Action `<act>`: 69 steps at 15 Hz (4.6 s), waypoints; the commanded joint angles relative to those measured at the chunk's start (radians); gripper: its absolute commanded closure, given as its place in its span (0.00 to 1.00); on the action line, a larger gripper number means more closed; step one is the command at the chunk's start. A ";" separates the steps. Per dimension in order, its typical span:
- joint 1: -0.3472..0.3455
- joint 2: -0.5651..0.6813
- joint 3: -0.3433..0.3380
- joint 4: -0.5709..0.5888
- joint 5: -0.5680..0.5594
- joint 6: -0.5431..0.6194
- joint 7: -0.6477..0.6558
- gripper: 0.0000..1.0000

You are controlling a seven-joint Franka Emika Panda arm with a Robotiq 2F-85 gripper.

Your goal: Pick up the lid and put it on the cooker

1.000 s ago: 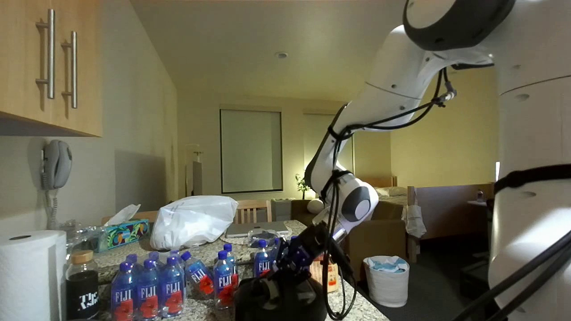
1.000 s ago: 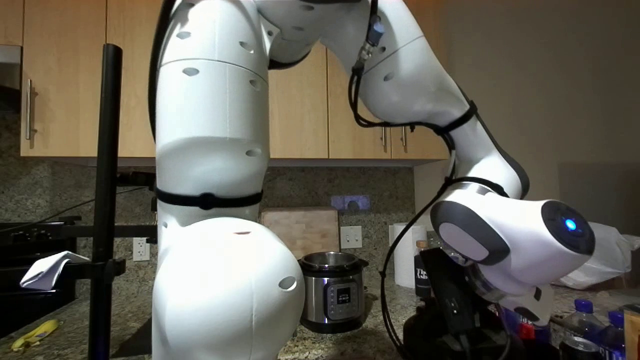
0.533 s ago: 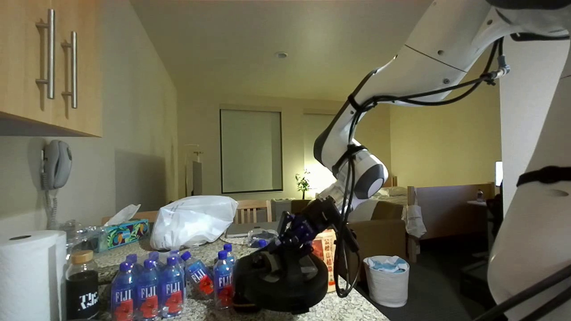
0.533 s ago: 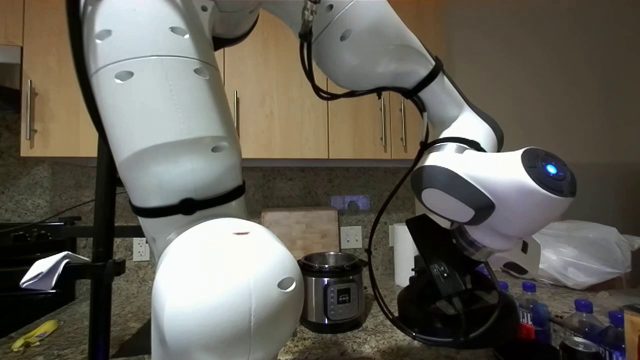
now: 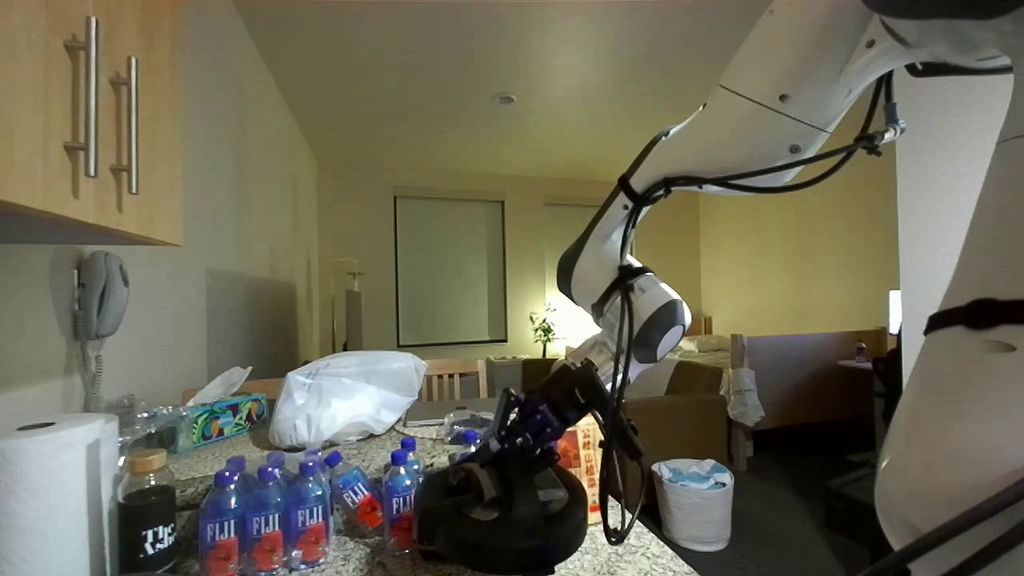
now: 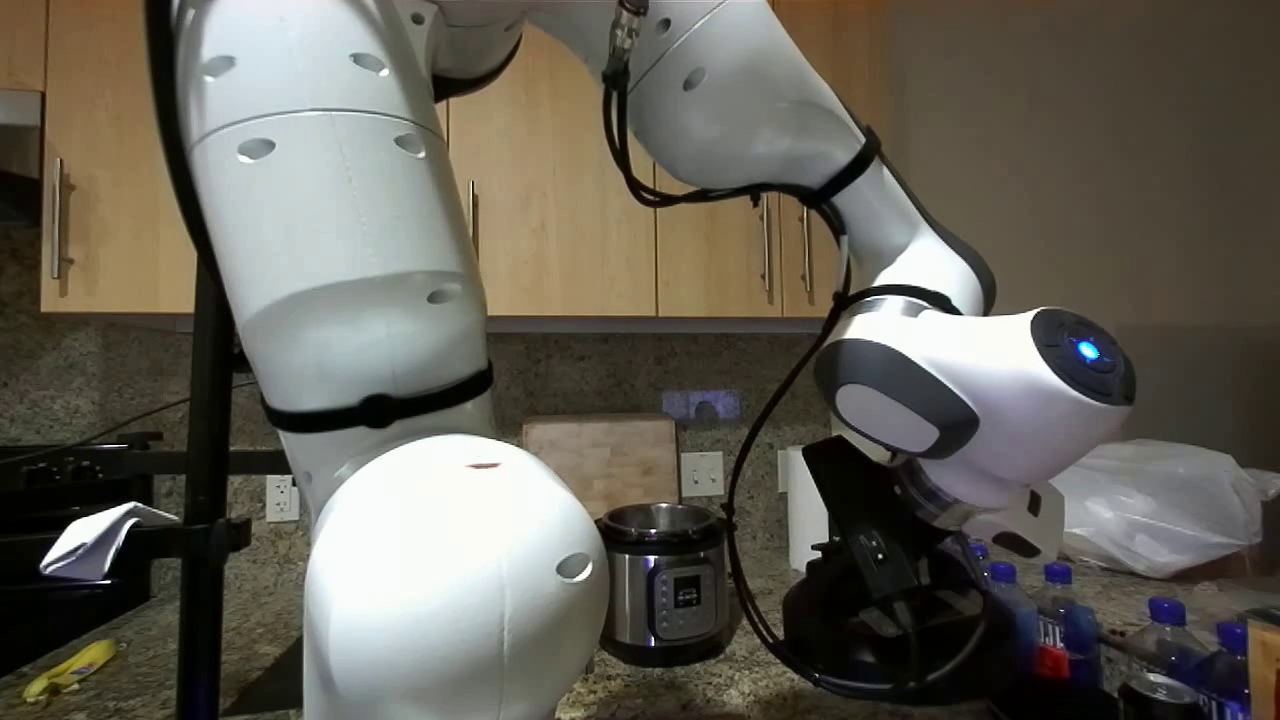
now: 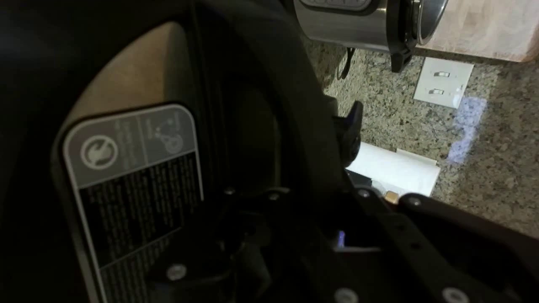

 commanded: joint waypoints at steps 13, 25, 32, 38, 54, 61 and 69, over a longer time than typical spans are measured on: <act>0.196 0.019 0.180 0.246 -0.130 -0.141 0.286 0.97; 0.331 0.097 0.345 0.434 -0.187 -0.085 0.379 0.97; 0.375 0.308 0.380 0.600 -0.188 -0.101 0.351 0.97; 0.391 0.460 0.391 0.744 -0.249 -0.131 0.378 0.97; 0.409 0.608 0.404 0.873 -0.343 -0.113 0.409 0.98; 0.409 0.594 0.400 0.880 -0.393 -0.116 0.479 0.66; 0.408 0.589 0.398 0.908 -0.453 -0.111 0.529 0.15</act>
